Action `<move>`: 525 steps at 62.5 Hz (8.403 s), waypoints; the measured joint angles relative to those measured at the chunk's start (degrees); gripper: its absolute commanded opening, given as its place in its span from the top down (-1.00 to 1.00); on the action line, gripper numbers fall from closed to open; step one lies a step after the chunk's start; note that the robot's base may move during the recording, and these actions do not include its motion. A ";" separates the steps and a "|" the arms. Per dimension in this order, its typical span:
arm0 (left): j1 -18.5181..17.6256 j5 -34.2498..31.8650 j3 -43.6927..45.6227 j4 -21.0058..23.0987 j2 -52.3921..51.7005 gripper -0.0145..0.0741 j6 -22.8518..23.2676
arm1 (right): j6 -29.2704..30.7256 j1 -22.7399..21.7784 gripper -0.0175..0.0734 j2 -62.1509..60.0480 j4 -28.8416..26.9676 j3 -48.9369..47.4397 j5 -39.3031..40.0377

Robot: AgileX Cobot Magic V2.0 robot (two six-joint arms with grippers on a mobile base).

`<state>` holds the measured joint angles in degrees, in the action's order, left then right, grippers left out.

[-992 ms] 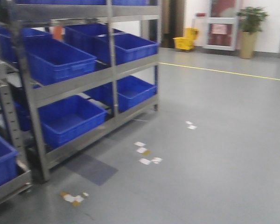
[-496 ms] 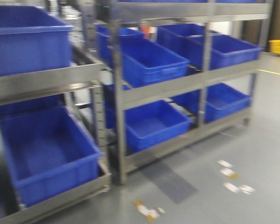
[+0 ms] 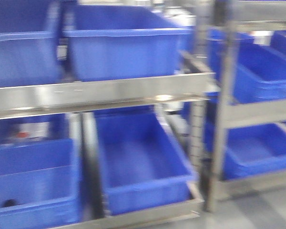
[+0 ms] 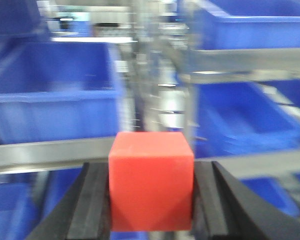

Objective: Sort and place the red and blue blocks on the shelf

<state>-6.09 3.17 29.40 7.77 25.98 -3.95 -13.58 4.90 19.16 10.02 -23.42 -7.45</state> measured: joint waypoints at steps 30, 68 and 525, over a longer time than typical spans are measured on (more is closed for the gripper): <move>0.00 0.00 0.00 0.00 0.00 0.25 0.00 | 0.00 0.00 0.49 0.00 0.00 0.00 0.00; 0.00 0.00 0.00 0.00 0.00 0.25 0.00 | 0.00 0.00 0.49 0.00 0.00 0.00 0.00; -5.37 6.87 1.80 2.31 -4.38 0.39 0.19 | 0.00 -2.88 0.49 -1.66 -13.56 -2.32 0.83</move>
<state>-11.46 10.03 31.20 10.08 21.59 -3.76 -13.58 2.02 17.51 -3.54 -25.74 -6.62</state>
